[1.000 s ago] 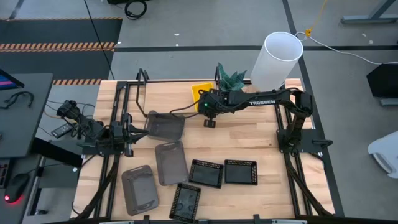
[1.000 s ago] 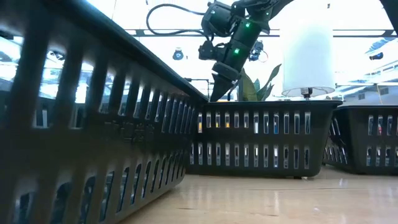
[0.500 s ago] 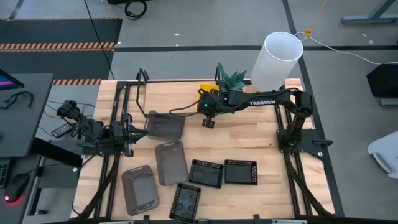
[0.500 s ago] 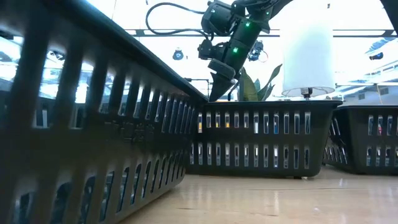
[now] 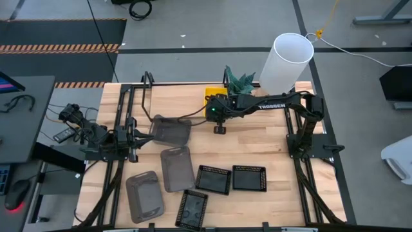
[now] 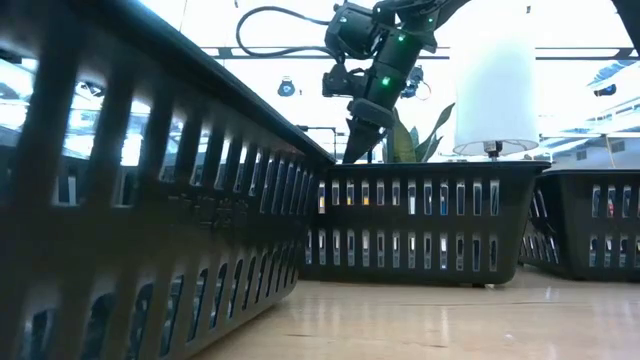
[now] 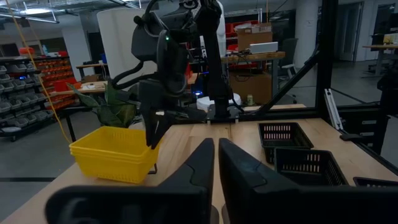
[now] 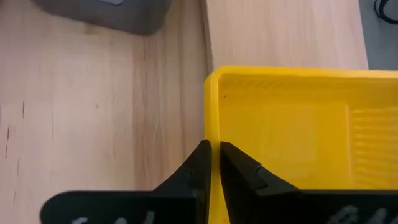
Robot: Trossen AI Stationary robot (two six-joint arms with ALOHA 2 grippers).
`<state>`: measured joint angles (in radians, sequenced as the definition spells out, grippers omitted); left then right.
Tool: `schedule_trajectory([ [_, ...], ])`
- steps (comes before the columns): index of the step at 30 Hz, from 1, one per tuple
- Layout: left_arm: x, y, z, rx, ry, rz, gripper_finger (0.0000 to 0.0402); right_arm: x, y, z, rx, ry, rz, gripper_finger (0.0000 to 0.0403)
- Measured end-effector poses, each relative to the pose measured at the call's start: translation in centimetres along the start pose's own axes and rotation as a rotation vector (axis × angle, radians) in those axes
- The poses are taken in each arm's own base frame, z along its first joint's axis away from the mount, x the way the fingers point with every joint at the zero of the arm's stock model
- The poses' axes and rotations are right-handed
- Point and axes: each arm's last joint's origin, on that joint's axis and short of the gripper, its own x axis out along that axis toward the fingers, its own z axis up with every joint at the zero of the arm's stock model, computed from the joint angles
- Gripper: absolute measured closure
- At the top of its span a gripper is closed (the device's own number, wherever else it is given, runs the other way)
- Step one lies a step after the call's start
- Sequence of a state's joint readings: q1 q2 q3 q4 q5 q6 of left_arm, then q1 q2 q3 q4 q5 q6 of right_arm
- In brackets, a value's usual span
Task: Stack baskets on shelf by color
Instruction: Put the stacked yellow baskets on the shelf
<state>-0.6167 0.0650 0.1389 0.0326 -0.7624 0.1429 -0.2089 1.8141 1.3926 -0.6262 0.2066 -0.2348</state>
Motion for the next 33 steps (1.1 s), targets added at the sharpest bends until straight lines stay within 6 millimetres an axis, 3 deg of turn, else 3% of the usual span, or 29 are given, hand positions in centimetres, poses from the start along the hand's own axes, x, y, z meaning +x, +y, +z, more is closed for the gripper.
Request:
schedule_trajectory([
  [13, 0.0, 0.0, 0.0, 0.000, 0.000, 0.000, 0.0365, -1.6, -0.6, 0.9, -0.072, 0.014, -0.005, 0.0369],
  [33, 0.0, 0.0, 0.0, 0.000, 0.000, 0.000, 0.0367, -1.4, -1.7, 0.4, -0.098, 0.048, -0.006, 0.0368],
])
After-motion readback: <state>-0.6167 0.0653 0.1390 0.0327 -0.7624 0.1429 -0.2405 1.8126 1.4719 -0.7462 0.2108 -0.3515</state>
